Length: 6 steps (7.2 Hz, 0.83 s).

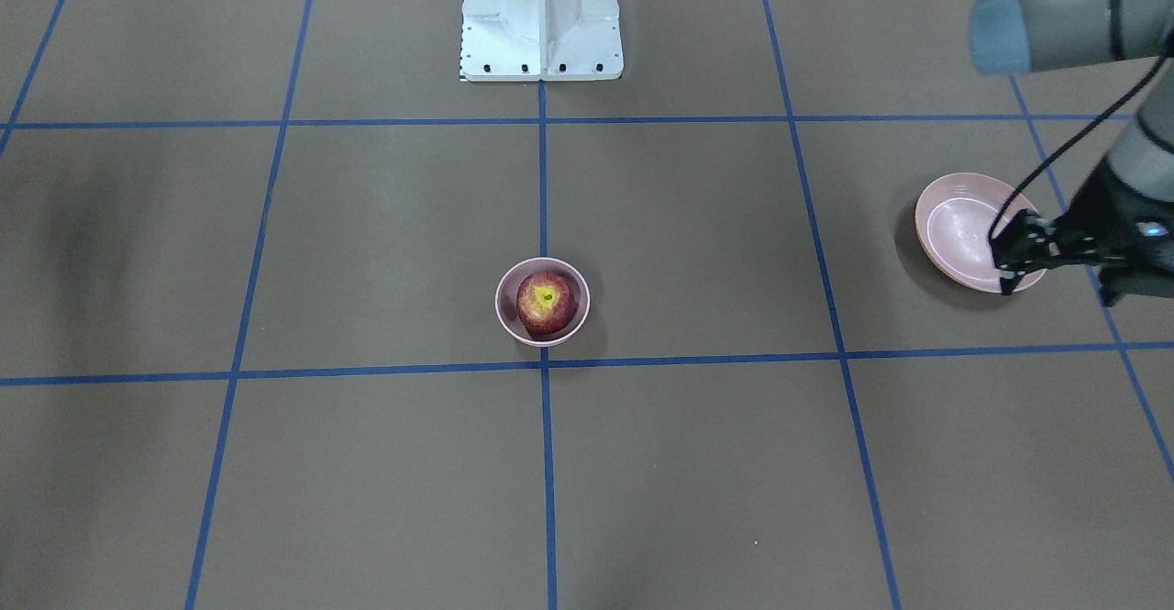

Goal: Move apple from plate to bowl

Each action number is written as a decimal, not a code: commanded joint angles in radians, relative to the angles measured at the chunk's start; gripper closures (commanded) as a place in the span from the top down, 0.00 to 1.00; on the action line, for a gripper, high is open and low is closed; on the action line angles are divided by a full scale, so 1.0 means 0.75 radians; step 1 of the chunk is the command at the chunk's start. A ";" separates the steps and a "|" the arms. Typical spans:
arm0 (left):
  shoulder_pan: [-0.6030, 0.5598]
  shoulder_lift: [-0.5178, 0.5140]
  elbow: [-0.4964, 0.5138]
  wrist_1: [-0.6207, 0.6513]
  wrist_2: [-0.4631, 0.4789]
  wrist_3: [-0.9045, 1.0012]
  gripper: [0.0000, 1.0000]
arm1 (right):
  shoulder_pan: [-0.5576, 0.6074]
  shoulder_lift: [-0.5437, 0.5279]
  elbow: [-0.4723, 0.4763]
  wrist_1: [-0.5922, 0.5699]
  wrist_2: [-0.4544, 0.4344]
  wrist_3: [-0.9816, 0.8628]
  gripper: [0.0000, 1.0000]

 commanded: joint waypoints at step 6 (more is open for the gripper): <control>-0.334 0.323 0.284 -0.094 -0.127 0.318 0.98 | 0.220 -0.111 0.220 -0.488 0.085 -0.194 1.00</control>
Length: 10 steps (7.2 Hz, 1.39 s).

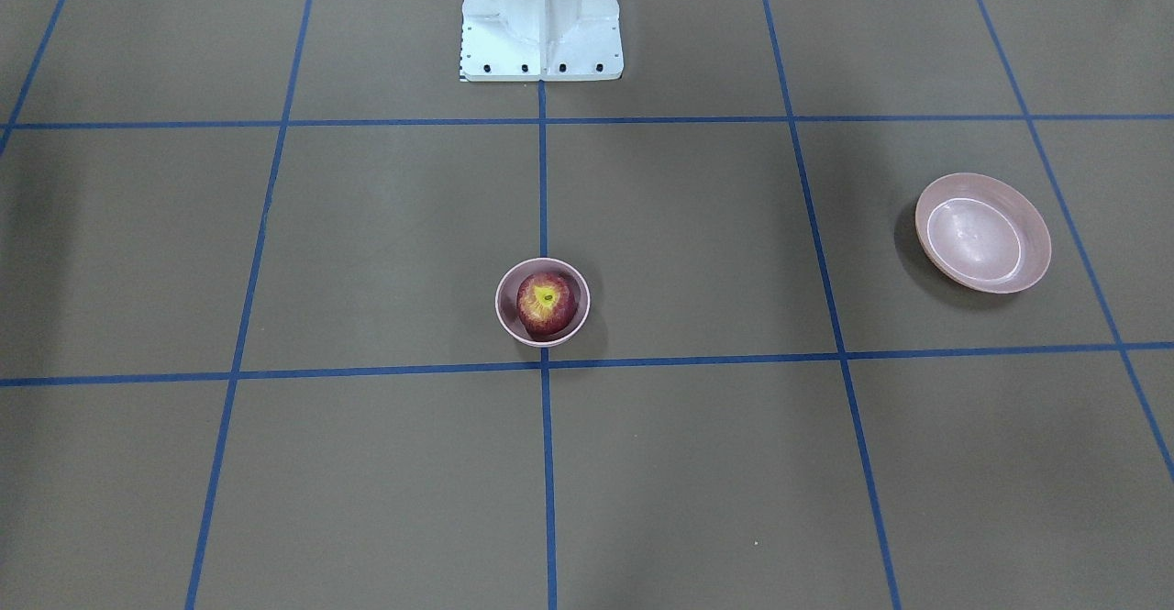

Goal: Move apple from plate to bowl

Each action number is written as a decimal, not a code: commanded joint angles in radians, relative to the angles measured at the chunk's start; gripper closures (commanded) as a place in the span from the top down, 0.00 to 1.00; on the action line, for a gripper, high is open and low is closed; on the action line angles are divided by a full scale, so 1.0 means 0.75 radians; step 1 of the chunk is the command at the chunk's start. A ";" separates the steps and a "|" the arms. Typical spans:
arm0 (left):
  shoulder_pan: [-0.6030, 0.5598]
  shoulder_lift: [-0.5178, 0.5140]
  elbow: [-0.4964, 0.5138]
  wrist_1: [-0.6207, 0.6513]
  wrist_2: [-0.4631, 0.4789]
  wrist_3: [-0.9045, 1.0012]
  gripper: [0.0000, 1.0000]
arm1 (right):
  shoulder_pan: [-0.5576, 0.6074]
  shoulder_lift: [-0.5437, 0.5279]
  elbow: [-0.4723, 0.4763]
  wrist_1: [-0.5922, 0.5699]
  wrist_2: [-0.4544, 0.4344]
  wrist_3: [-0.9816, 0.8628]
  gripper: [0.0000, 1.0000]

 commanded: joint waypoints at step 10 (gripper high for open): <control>-0.020 -0.009 0.119 -0.012 -0.154 0.013 0.98 | -0.004 -0.116 -0.003 0.015 -0.009 -0.049 1.00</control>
